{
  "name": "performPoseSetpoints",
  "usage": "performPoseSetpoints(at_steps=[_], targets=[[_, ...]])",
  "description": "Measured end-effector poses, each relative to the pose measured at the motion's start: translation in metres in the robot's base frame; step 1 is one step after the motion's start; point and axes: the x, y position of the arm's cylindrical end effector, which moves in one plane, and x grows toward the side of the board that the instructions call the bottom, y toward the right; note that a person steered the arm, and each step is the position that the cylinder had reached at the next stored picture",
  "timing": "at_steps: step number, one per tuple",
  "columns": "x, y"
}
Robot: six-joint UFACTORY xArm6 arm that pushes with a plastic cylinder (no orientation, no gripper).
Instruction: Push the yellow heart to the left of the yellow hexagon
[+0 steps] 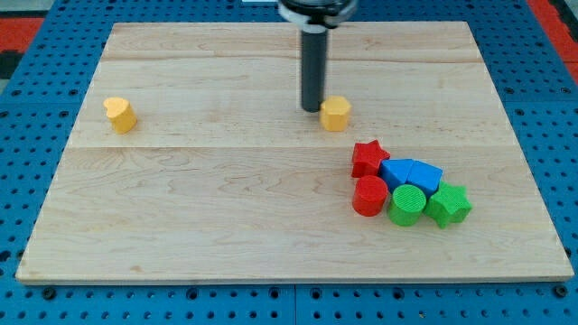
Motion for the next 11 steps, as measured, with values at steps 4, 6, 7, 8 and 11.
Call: performPoseSetpoints(at_steps=[4, 6, 7, 8, 11], targets=[[0.014, -0.082], [-0.025, -0.314], [0.016, -0.281], [0.031, -0.223], [0.029, -0.018]])
